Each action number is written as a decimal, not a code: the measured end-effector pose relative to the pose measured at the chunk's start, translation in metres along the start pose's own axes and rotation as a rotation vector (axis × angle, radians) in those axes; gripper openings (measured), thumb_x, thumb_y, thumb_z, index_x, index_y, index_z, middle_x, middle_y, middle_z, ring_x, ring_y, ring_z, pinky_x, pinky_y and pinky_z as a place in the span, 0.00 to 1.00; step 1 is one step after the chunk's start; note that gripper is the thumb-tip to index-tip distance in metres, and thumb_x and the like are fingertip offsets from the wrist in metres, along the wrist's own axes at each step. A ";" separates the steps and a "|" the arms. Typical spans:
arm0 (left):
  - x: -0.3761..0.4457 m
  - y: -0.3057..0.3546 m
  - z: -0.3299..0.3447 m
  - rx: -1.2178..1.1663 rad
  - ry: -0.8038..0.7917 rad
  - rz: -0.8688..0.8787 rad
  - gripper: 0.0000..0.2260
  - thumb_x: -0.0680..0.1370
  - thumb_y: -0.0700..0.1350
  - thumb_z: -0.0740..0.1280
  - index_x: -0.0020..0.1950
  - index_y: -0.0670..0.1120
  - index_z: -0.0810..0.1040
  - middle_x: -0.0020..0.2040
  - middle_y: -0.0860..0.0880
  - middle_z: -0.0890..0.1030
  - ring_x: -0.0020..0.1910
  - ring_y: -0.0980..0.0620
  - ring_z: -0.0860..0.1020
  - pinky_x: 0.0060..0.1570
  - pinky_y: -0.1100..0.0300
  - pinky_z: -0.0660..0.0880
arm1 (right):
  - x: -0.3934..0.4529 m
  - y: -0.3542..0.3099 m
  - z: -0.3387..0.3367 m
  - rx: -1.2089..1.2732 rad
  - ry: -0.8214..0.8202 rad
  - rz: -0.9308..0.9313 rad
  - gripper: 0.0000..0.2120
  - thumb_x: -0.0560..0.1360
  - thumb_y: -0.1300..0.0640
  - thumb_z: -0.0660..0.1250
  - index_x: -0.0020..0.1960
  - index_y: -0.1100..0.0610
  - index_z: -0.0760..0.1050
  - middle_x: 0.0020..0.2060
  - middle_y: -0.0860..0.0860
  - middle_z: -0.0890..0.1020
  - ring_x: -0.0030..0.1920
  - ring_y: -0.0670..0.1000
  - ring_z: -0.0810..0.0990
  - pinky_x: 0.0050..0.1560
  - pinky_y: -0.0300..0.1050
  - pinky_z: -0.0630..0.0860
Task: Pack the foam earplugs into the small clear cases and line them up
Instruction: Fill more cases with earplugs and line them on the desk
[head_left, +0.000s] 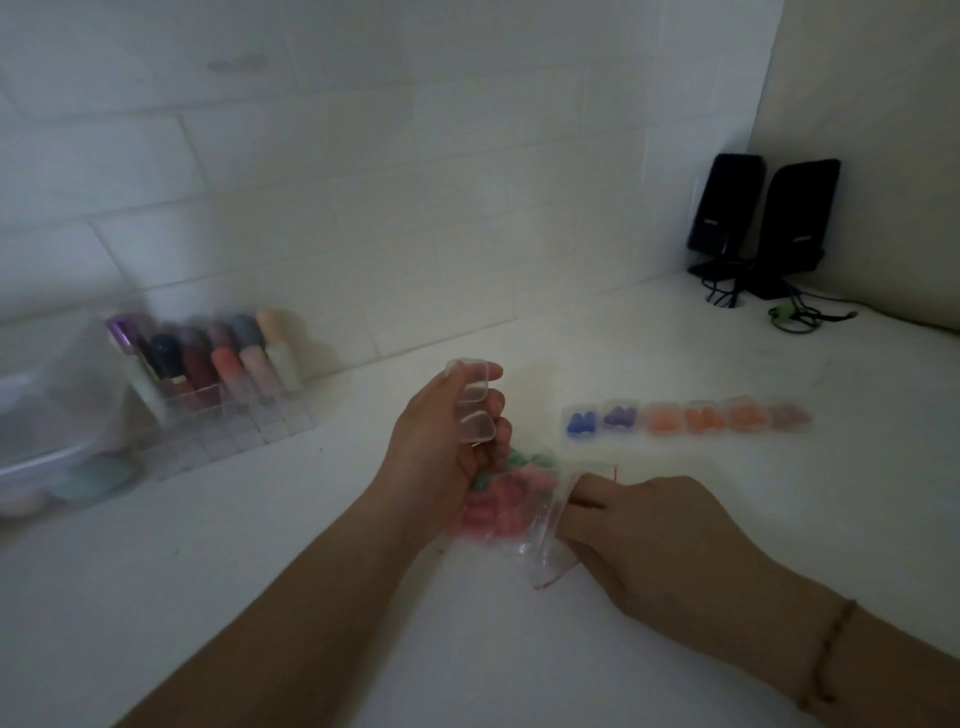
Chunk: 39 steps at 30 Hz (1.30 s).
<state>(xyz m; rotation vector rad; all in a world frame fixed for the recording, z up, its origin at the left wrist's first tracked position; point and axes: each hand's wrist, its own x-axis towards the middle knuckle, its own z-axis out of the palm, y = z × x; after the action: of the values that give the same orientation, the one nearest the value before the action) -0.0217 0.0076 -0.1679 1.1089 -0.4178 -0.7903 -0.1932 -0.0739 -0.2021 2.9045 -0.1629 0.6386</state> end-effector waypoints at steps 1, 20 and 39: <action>0.000 -0.001 0.000 0.003 -0.003 0.002 0.11 0.80 0.49 0.61 0.49 0.42 0.78 0.35 0.46 0.74 0.30 0.49 0.70 0.32 0.60 0.69 | 0.000 -0.001 0.001 -0.015 -0.004 0.005 0.17 0.70 0.53 0.62 0.56 0.42 0.80 0.45 0.42 0.83 0.21 0.52 0.74 0.21 0.39 0.62; -0.003 0.000 0.000 0.016 -0.078 0.061 0.11 0.73 0.49 0.67 0.49 0.43 0.79 0.35 0.45 0.73 0.31 0.48 0.70 0.35 0.58 0.66 | 0.000 0.001 -0.021 0.197 0.078 0.218 0.12 0.67 0.50 0.59 0.43 0.44 0.80 0.36 0.41 0.80 0.28 0.43 0.77 0.26 0.36 0.69; -0.040 -0.012 0.029 0.444 -0.393 0.347 0.13 0.80 0.54 0.51 0.54 0.62 0.74 0.45 0.58 0.77 0.48 0.51 0.79 0.48 0.56 0.76 | 0.013 0.006 -0.063 1.562 0.293 0.673 0.07 0.65 0.53 0.70 0.37 0.57 0.82 0.32 0.56 0.81 0.30 0.55 0.78 0.25 0.41 0.72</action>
<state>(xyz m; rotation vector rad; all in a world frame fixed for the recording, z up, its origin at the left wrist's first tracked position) -0.0717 0.0164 -0.1642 1.2420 -1.1275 -0.6167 -0.2081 -0.0688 -0.1400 4.0122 -1.0340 2.0305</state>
